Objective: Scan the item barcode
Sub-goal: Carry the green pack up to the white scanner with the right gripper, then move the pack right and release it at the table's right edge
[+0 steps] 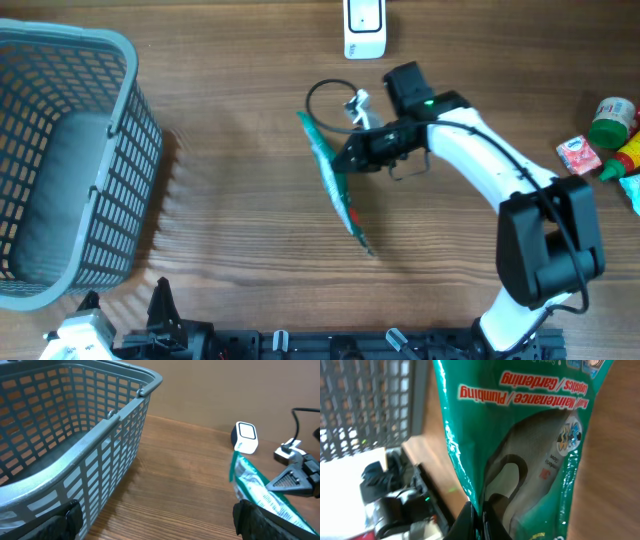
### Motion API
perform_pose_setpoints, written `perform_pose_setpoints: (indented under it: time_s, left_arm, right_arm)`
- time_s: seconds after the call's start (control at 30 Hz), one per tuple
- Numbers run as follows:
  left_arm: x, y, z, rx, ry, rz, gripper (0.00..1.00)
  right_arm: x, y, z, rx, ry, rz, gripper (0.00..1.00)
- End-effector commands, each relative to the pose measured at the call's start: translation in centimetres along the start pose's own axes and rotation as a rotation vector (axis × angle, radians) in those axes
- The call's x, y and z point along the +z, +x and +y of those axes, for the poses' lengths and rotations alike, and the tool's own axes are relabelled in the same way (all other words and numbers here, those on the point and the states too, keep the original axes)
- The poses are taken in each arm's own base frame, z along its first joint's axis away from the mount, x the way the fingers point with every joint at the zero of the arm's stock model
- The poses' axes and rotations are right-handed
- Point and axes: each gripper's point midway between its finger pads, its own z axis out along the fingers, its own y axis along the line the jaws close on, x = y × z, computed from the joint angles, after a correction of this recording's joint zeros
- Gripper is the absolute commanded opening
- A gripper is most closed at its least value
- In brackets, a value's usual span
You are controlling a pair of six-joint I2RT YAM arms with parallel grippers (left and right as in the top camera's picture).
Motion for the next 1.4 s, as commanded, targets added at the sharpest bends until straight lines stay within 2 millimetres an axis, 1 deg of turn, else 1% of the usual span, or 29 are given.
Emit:
perform_pose_setpoints:
  time_s: [0.0,0.03,0.07,0.1,0.2,0.23,0.27,0.37,0.43,0.5,0.57,0.7,0.77,0.83,0.9,0.97,1.07,1.17,1.23,1.27,1.33,1.37]
  left_arm:
    - [-0.1,-0.2,0.3,0.009,-0.016,-0.011,1.00]
    - [-0.1,-0.2,0.3,0.009,-0.016,-0.011,1.00]
    - [-0.1,-0.2,0.3,0.009,-0.016,-0.011,1.00]
    - [-0.1,-0.2,0.3,0.009,-0.016,-0.011,1.00]
    - [-0.1,-0.2,0.3,0.009,-0.016,-0.011,1.00]
    - [-0.1,-0.2,0.3,0.009,-0.016,-0.011,1.00]
    - [-0.1,-0.2,0.3,0.009,-0.016,-0.011,1.00]
    - [-0.1,-0.2,0.3,0.009,-0.016,-0.010,1.00]
    - [-0.1,-0.2,0.3,0.009,-0.016,-0.011,1.00]
    - [-0.1,-0.2,0.3,0.009,-0.016,-0.010,1.00]
    - [-0.1,-0.2,0.3,0.009,-0.016,-0.011,1.00]
    - [-0.1,-0.2,0.3,0.009,-0.016,-0.011,1.00]
    - [-0.1,-0.2,0.3,0.009,-0.016,-0.010,1.00]
    - [-0.1,-0.2,0.3,0.009,-0.016,-0.010,1.00]
    - [-0.1,-0.2,0.3,0.009,-0.016,-0.011,1.00]
    - [-0.1,-0.2,0.3,0.009,-0.016,-0.011,1.00]
    - [-0.1,-0.2,0.3,0.009,-0.016,-0.011,1.00]
    - [-0.1,-0.2,0.3,0.009,-0.016,-0.011,1.00]
    - [-0.1,-0.2,0.3,0.009,-0.016,-0.010,1.00]
    - [-0.1,-0.2,0.3,0.009,-0.016,-0.011,1.00]
    - [-0.1,-0.2,0.3,0.009,-0.016,-0.011,1.00]
    - [-0.1,-0.2,0.3,0.009,-0.016,-0.010,1.00]
  right_arm:
    - [-5.7,-3.2,-0.2,-0.091,0.143,-0.182,0.05]
    - [-7.5,-4.0,-1.1,-0.091,0.238,-0.242,0.05]
    - [-8.8,-4.6,-2.0,-0.081,0.328,-0.285,0.05]
    - [-10.5,-5.2,-3.1,-0.077,0.457,-0.343,0.05]
    - [-12.1,-6.3,-4.0,-0.103,0.565,-0.408,0.05]
    - [-12.6,-7.2,-4.7,-0.109,0.610,-0.444,0.05]
    - [-13.0,-8.0,-4.9,-0.118,0.631,-0.475,0.05]
    - [-13.6,-10.8,-5.2,-0.160,0.654,-0.573,0.05]
    - [-13.8,-12.4,-5.8,-0.170,0.678,-0.630,0.05]
    - [-13.5,-14.0,-6.4,-0.173,0.672,-0.675,0.04]
    - [-12.7,-16.0,-7.2,-0.186,0.667,-0.699,0.05]
    - [-10.5,-20.6,-9.7,-0.183,0.675,-0.674,0.05]
    - [-9.6,-22.8,-10.2,-0.199,0.681,-0.654,0.05]
    - [-8.7,-24.4,-10.9,-0.194,0.697,-0.640,0.05]
    - [-7.9,-24.9,-11.9,-0.178,0.714,-0.624,0.05]
    - [-7.3,-24.7,-12.4,-0.171,0.716,-0.606,0.05]
    - [-7.0,-24.3,-12.3,-0.173,0.718,-0.587,0.05]
    - [-7.5,-23.5,-11.8,-0.184,0.730,-0.555,0.05]
    - [-8.4,-22.9,-11.5,-0.192,0.752,-0.534,0.05]
    - [-9.1,-22.6,-11.6,-0.178,0.773,-0.531,0.04]
    - [-12.6,-21.0,-12.4,-0.114,0.872,-0.520,0.05]
    - [-13.9,-20.4,-12.9,-0.081,0.911,-0.520,0.04]
